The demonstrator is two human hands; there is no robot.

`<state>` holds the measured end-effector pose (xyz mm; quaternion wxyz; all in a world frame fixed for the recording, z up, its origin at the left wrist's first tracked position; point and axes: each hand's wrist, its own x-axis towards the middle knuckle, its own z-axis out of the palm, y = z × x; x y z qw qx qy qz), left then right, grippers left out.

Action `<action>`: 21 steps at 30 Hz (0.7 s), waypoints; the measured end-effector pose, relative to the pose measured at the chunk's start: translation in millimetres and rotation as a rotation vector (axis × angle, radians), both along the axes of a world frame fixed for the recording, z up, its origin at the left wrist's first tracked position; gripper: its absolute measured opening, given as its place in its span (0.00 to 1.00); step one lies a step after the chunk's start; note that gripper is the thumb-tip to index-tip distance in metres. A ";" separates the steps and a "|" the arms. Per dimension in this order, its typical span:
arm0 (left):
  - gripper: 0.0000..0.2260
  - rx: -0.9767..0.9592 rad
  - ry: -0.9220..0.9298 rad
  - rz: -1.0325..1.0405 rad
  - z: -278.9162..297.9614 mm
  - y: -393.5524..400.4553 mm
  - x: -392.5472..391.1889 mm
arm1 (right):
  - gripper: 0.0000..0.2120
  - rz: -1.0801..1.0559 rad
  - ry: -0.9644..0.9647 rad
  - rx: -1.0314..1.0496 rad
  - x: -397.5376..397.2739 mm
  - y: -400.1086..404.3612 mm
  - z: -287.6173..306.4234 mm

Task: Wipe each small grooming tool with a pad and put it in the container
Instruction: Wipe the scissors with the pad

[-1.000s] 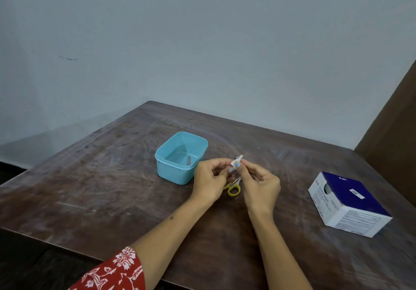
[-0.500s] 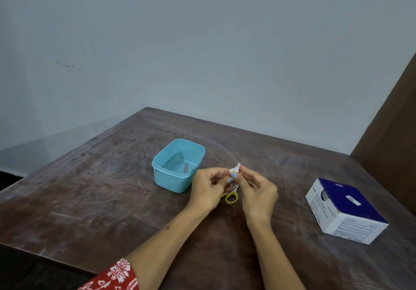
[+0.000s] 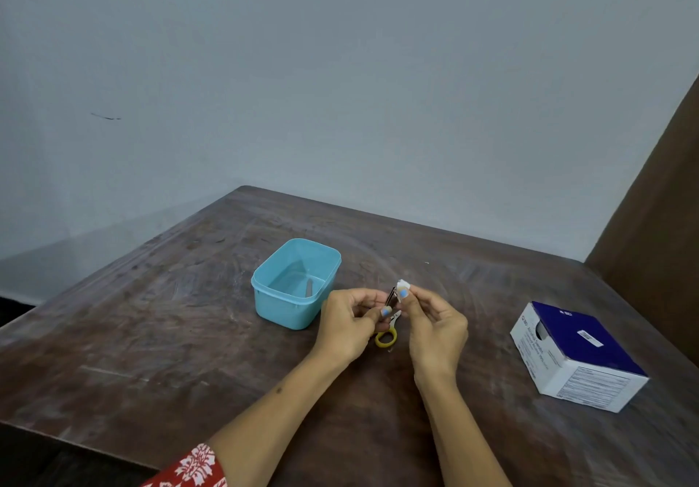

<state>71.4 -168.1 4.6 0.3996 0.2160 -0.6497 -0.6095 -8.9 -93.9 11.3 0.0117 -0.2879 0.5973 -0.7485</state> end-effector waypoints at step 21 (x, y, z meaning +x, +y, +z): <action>0.10 -0.132 -0.058 0.101 9.7 8.0 4.4 | 0.05 0.141 -0.488 -0.173 -5.5 -1.0 3.3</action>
